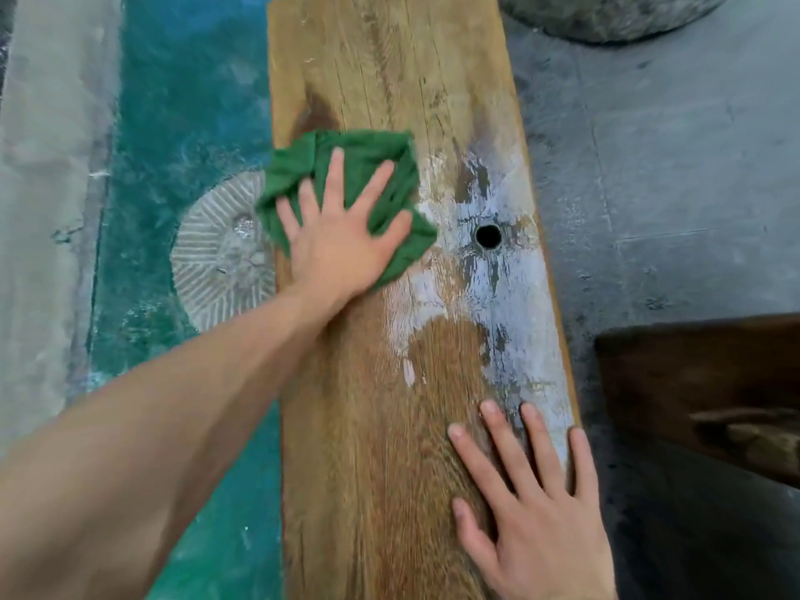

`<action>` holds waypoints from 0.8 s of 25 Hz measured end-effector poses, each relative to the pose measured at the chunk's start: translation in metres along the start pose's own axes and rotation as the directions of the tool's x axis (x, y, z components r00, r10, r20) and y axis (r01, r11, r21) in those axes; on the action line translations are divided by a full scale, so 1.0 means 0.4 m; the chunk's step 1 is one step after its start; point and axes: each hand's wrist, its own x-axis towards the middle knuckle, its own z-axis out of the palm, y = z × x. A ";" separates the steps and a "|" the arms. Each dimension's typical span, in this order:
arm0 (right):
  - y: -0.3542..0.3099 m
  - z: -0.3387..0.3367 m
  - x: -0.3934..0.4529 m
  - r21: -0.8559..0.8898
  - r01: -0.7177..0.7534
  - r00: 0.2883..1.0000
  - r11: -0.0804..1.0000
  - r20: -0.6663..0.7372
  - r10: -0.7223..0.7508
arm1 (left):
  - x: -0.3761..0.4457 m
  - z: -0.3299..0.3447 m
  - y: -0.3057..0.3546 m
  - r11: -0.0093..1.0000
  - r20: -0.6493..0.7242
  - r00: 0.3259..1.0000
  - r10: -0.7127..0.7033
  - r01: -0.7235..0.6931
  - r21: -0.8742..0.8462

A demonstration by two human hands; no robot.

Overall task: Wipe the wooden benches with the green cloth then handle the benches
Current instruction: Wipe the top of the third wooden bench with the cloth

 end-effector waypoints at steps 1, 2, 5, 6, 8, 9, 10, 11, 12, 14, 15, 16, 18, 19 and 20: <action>-0.005 0.002 0.001 0.001 0.001 1.000 1.000 -0.016 -0.001 | 0.098 -0.001 0.083 0.997 0.018 0.998 -0.064 0.065 -0.042; -0.007 0.009 0.001 -0.004 0.006 0.999 1.000 -0.034 -0.006 | 0.167 0.008 0.166 0.997 0.033 0.998 -0.056 0.057 -0.043; 0.000 0.021 0.004 0.018 -0.002 1.000 1.000 -0.026 0.003 | 0.074 0.033 0.289 0.967 0.083 0.966 0.246 -0.250 0.053; 0.003 0.017 0.003 0.027 -0.005 1.000 1.000 -0.015 0.006 | -0.038 0.035 0.268 0.927 0.106 0.928 0.358 -0.367 0.083; 0.002 0.010 -0.001 0.050 -0.021 0.999 0.999 -0.041 0.023 | -0.268 0.034 0.169 0.834 0.128 0.836 0.533 -0.545 0.084; 0.000 0.013 -0.003 0.049 -0.011 0.998 0.999 -0.063 0.014 | -0.325 0.022 0.105 0.795 0.147 0.799 0.583 -0.599 0.100; -0.001 0.015 -0.001 0.043 0.000 0.997 0.999 -0.078 0.004 | -0.308 0.012 0.048 0.751 0.173 0.755 0.632 -0.652 0.102; -0.003 0.016 0.005 0.050 0.000 0.996 0.999 -0.086 0.004 | -0.238 0.012 0.006 0.735 0.162 0.744 0.648 -0.667 0.124; -0.001 0.020 0.012 0.061 -0.004 0.996 0.998 -0.086 0.009 | -0.140 0.006 -0.007 0.775 0.137 0.788 0.601 -0.616 0.144; 0.000 0.021 0.009 0.069 -0.016 0.998 0.997 -0.056 0.020 | 0.078 0.000 0.046 0.930 0.101 0.936 0.338 -0.348 0.118; -0.001 0.017 0.006 0.069 -0.009 0.999 0.998 -0.047 0.012 | 0.163 -0.006 0.089 0.972 0.090 0.974 0.208 -0.216 0.090; 0.000 0.014 0.003 0.067 -0.004 0.999 0.998 -0.049 0.007 | 0.219 -0.005 0.135 0.988 0.089 0.987 0.133 -0.139 0.065; 0.004 0.015 0.004 0.052 0.001 0.998 0.999 -0.055 0.002 | 0.238 0.010 0.221 0.987 0.093 0.984 0.153 -0.157 0.039; 0.007 0.014 0.005 0.052 -0.006 0.999 0.999 -0.040 0.008 | 0.206 0.019 0.248 0.974 0.099 0.972 0.212 -0.218 0.057; 0.003 0.015 0.005 0.053 -0.018 1.000 0.998 -0.020 0.019 | 0.151 0.029 0.258 0.955 0.101 0.956 0.277 -0.285 0.080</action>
